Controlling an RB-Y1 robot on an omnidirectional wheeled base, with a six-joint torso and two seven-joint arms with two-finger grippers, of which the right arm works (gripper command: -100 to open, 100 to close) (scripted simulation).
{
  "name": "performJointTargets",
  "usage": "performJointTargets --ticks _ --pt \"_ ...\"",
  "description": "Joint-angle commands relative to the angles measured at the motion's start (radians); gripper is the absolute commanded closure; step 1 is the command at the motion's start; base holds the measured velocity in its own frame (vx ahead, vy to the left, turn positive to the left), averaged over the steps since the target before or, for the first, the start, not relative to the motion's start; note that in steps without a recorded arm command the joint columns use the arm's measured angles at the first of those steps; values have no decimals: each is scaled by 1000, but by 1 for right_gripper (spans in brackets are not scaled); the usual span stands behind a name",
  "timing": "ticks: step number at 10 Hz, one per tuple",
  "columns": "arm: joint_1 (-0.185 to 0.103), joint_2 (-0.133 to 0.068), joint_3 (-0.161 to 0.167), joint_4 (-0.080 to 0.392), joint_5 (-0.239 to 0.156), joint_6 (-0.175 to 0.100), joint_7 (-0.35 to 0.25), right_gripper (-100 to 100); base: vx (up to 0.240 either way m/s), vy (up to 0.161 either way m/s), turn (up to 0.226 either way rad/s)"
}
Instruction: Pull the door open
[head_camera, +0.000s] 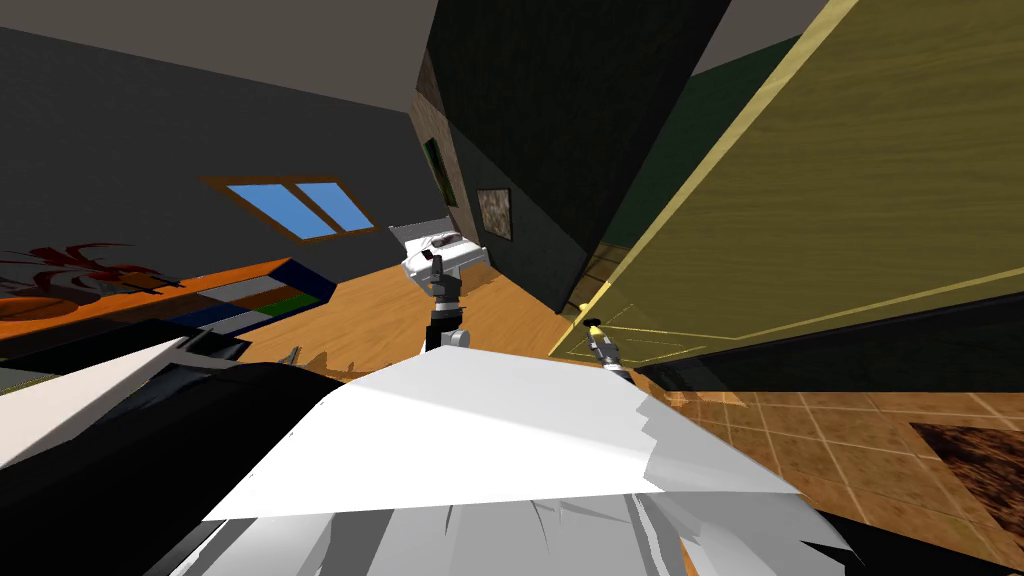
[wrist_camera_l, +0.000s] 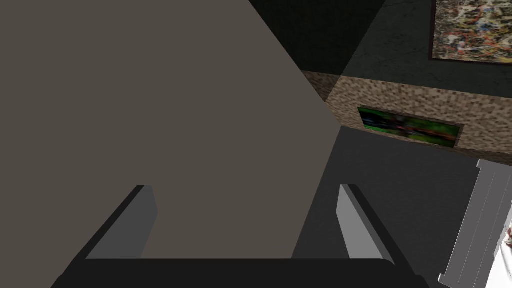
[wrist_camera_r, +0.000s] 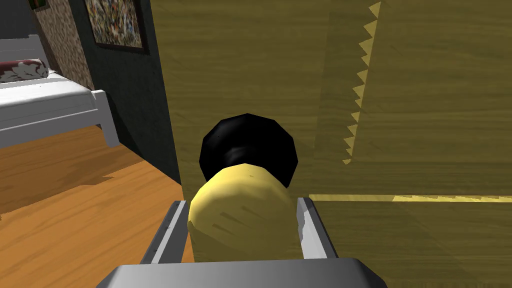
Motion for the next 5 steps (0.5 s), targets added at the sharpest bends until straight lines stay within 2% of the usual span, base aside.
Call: performJointTargets --ticks 1,5 --pt "9 -9 12 14 6 -28 -15 100 -194 -57 126" --pt "24 -35 36 33 17 -84 -48 100 -201 -67 131"
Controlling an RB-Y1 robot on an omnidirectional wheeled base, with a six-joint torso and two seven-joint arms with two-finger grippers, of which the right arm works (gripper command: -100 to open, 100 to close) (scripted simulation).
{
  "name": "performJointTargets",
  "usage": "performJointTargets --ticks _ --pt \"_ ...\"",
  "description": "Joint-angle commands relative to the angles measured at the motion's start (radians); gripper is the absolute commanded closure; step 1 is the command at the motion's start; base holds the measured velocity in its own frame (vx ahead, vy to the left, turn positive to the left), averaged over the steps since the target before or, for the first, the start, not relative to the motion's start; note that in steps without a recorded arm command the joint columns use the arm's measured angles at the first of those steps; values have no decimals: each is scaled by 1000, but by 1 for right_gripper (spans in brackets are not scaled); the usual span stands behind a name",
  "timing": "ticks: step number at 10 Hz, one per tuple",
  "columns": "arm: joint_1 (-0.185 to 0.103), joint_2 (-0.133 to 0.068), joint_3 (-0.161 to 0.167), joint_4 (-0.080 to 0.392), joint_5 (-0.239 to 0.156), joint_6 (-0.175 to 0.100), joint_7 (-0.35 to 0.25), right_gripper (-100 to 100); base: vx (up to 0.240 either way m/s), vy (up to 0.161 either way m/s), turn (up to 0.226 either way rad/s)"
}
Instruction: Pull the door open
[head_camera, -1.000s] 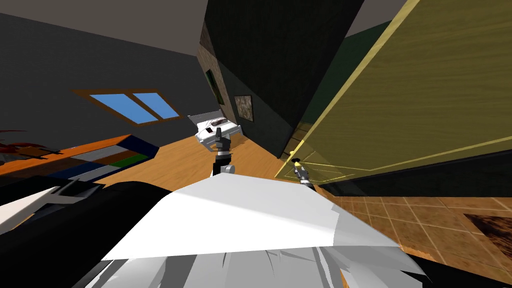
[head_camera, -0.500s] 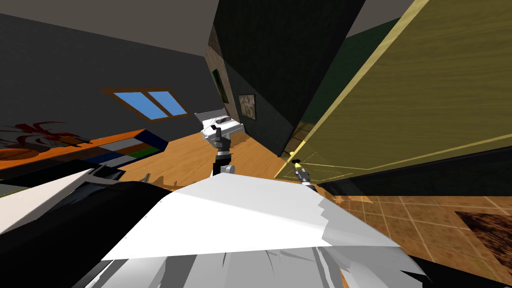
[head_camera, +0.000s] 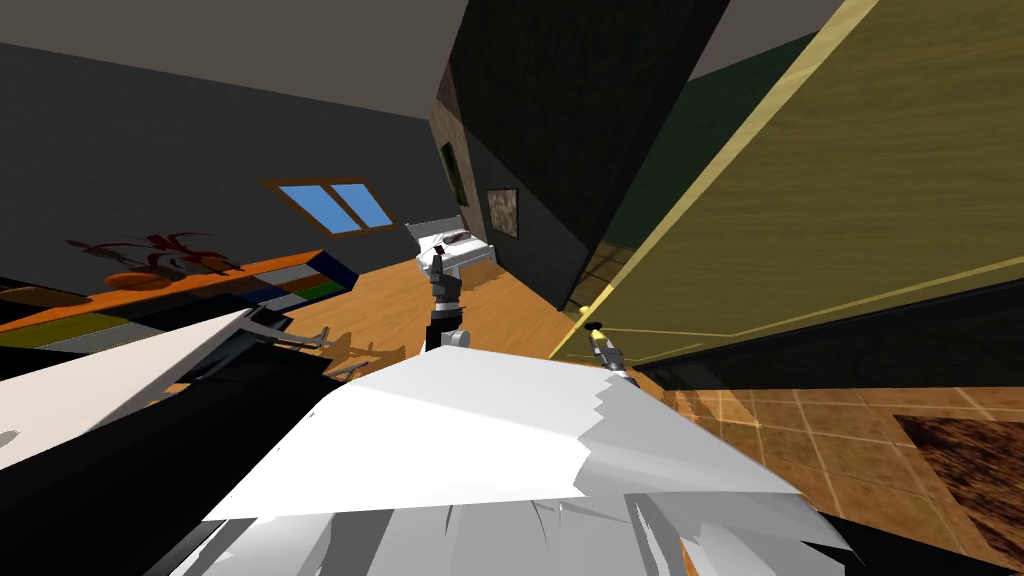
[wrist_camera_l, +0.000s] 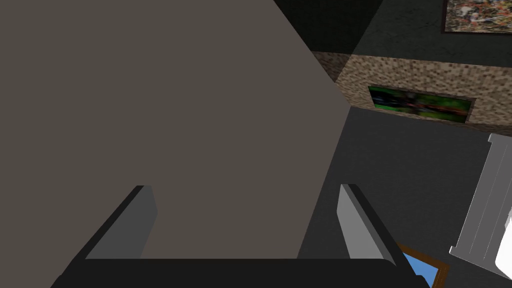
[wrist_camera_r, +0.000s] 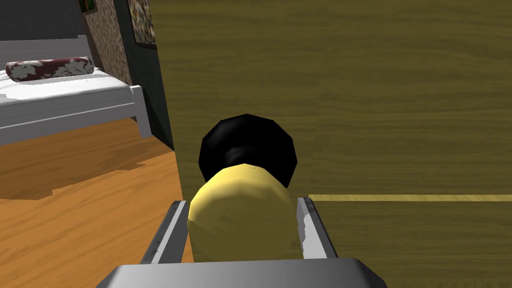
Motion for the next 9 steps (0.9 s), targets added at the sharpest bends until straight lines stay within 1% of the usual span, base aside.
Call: performJointTargets --ticks 1,2,3,4,5,9 --pt "16 -15 6 -15 2 -14 -9 100 -193 -89 115" --pt "9 -6 6 -5 3 -10 -5 100 -87 -34 27" --pt "17 -12 18 -1 11 -29 -13 100 -142 -52 125" --pt "18 -14 21 1 13 -35 -15 100 -205 -61 133" --pt "21 -19 27 4 17 -48 -20 100 -197 -54 90" --pt "34 -37 54 19 35 -102 -42 100 -203 -103 123"
